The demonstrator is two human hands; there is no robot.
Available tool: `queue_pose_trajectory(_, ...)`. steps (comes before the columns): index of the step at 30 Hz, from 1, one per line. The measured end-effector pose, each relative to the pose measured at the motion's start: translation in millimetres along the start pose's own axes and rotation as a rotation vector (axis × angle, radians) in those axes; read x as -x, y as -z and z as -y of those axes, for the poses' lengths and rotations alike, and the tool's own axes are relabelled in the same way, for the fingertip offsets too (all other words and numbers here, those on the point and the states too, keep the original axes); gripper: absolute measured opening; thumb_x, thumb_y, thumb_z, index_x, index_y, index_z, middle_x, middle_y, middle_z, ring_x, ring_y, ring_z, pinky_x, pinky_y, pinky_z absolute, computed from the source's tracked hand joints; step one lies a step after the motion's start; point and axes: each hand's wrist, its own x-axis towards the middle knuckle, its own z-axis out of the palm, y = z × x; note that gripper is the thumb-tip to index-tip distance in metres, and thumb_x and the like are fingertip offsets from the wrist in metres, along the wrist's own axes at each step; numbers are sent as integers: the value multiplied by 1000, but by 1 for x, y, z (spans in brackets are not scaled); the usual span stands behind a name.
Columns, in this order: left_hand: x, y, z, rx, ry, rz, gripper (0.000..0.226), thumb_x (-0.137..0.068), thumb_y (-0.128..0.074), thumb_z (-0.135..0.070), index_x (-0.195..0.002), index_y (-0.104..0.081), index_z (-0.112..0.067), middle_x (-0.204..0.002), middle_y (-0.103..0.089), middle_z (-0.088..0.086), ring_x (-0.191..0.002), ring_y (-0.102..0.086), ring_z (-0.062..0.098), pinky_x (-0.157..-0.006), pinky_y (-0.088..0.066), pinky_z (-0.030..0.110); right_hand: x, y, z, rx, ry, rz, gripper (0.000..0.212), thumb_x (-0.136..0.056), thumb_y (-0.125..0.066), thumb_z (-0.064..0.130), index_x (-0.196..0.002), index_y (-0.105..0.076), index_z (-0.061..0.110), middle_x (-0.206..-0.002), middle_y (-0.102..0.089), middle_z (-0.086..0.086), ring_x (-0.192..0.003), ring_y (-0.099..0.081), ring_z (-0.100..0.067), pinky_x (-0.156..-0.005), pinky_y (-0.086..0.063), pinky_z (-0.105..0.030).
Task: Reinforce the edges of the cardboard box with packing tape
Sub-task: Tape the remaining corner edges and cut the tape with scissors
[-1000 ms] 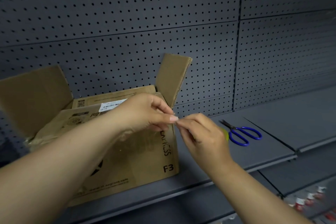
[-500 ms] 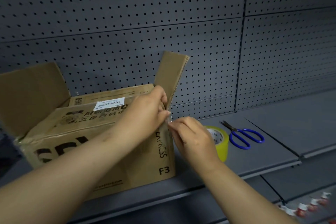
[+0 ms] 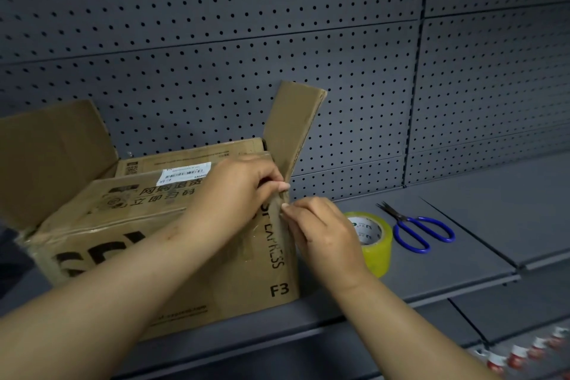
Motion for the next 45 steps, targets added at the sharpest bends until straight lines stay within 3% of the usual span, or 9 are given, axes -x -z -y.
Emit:
queue_pose_trajectory(4,2,-2,5,-22,-72,-21,10,-78,-69,-25,-79,-74,-16,-73,-70,-5,-67,-59,5,-65,-42,13,2,-3,-2,-51,-96,52,16,-88,-55,21,-89,-70,14,-86,-65,1,-84,-50,-7,-68,-50,-26)
queue_pose_trajectory(12,6,-7,8,-117,-131,39,40,-88,-43,-40,-85,-73,-14,-81,-73,0,-69,-68,19,-62,-57,31,33,-3,-5,120,20,210,50,-89,-51,33,-134,-37,16,-110,-65,-6,-88,-61,-23,-66,-55,-32)
queue_pose_trajectory(17,12,-13,1,-243,-131,11,50,-88,-34,-44,-92,-71,-10,-90,-74,7,-73,-71,24,-58,-59,37,50,-2,-5,158,-51,318,57,-89,-43,39,-140,-28,17,-115,-64,-7,-89,-63,-23,-69,-56,-29)
queue_pose_trajectory(21,14,-14,-4,-447,-154,17,49,-81,-45,-52,-85,-70,-9,-79,-73,5,-62,-69,23,-44,-52,28,52,2,-5,138,-50,360,57,-90,-40,39,-141,-26,17,-112,-64,-4,-88,-62,-22,-71,-55,-28)
queue_pose_trajectory(26,11,-16,-1,-456,-204,-27,48,-80,-38,-49,-73,-67,-11,-69,-67,2,-54,-63,22,-41,-44,24,45,11,-5,116,-40,381,56,-88,-43,39,-138,-33,18,-108,-65,1,-88,-62,-18,-68,-55,-25)
queue_pose_trajectory(33,2,-21,5,-101,-62,-36,27,-72,-68,-41,-65,-58,-16,-63,-42,-15,-66,-44,13,-58,-26,12,30,29,-26,166,13,341,47,-87,-43,38,-130,-48,19,-105,-65,3,-91,-54,-13,-69,-50,-24)
queue_pose_trajectory(39,-1,-16,7,-80,-29,-7,44,-89,-47,-48,-60,-47,-16,-59,-38,-12,-58,-41,10,-54,-28,25,28,43,-51,156,-18,361,45,-87,-44,36,-126,-52,15,-104,-66,0,-91,-56,-16,-69,-53,-28)
queue_pose_trajectory(43,-3,-18,-2,-148,-2,-26,37,-88,-55,-35,-59,-45,-14,-58,-38,-9,-60,-44,18,-58,-29,27,23,50,-67,91,-125,385,41,-88,-44,32,-122,-57,13,-100,-67,-4,-91,-60,-23,-70,-54,-32)
queue_pose_trajectory(45,-1,-18,-6,-162,-3,-47,37,-87,-56,-34,-58,-40,-17,-57,-35,-11,-59,-43,19,-55,-28,26,20,54,-80,25,-287,384,35,-91,-48,18,-124,-57,11,-108,-66,-8,-101,-59,-28,-82,-50,-36)
